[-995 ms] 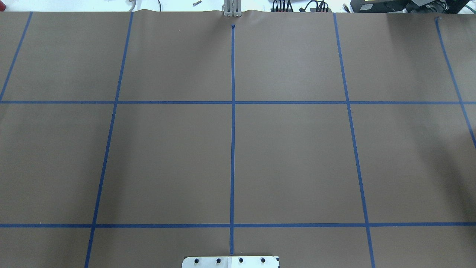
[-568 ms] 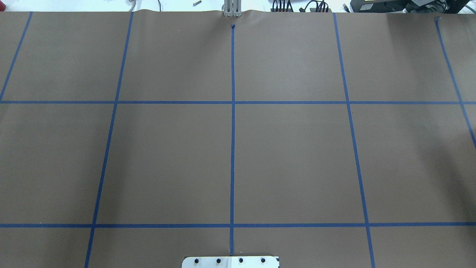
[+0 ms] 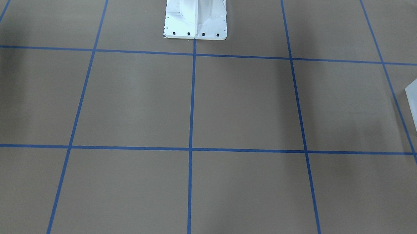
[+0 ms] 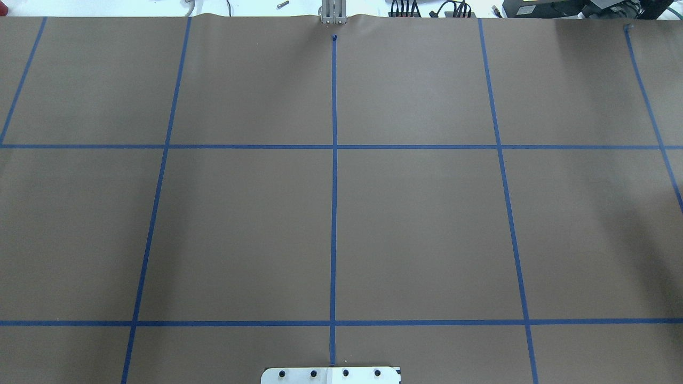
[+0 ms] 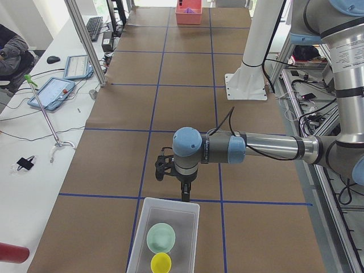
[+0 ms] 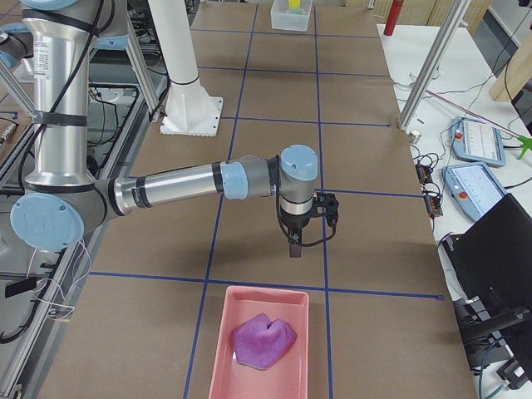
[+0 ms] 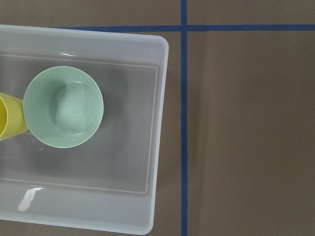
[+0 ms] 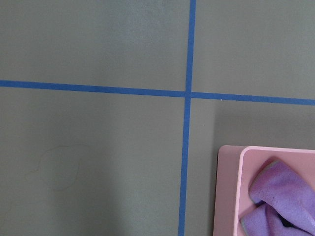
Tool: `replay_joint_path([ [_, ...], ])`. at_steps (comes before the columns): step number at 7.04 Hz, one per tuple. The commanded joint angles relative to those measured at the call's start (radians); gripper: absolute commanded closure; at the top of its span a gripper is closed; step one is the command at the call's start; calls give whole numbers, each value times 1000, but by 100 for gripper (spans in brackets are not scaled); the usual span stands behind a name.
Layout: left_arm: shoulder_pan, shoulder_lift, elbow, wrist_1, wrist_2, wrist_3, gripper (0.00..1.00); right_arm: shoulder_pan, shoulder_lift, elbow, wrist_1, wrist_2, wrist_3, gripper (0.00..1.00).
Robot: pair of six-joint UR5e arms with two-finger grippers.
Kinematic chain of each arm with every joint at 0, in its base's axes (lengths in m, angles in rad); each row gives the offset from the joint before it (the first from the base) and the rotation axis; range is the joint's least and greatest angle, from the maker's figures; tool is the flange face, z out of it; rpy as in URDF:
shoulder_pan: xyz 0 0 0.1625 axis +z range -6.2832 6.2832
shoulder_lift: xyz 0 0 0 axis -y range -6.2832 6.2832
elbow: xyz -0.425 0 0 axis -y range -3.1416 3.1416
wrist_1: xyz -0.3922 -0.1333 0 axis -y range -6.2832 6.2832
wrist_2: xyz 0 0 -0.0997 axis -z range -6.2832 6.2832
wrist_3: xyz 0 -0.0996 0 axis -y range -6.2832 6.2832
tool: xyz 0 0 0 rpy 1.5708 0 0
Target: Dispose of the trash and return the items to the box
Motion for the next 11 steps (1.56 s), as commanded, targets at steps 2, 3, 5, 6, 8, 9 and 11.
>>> replay_joint_path([
  [2, 0, 1, 1, 0, 0, 0, 2, 0, -8, 31, -3, 4, 0, 0],
  [3, 0, 1, 1, 0, 0, 0, 2, 0, -8, 31, -4, 4, 0, 0],
  [5, 0, 1, 1, 0, 0, 0, 2, 0, -7, 33, -4, 6, 0, 0],
  [6, 0, 1, -8, 0, 2, 0, 2, 0, -2, 33, -3, 6, 0, 0],
  [8, -2, 1, -25, 2, 3, 0, 2, 0, -2, 34, -3, 10, 0, 0],
  [9, 0, 1, -25, 2, 2, 0, 2, 0, -2, 34, -3, 12, 0, 0],
  [11, 0, 1, -25, 2, 2, 0, 2, 0, -2, 34, -1, 12, 0, 0],
])
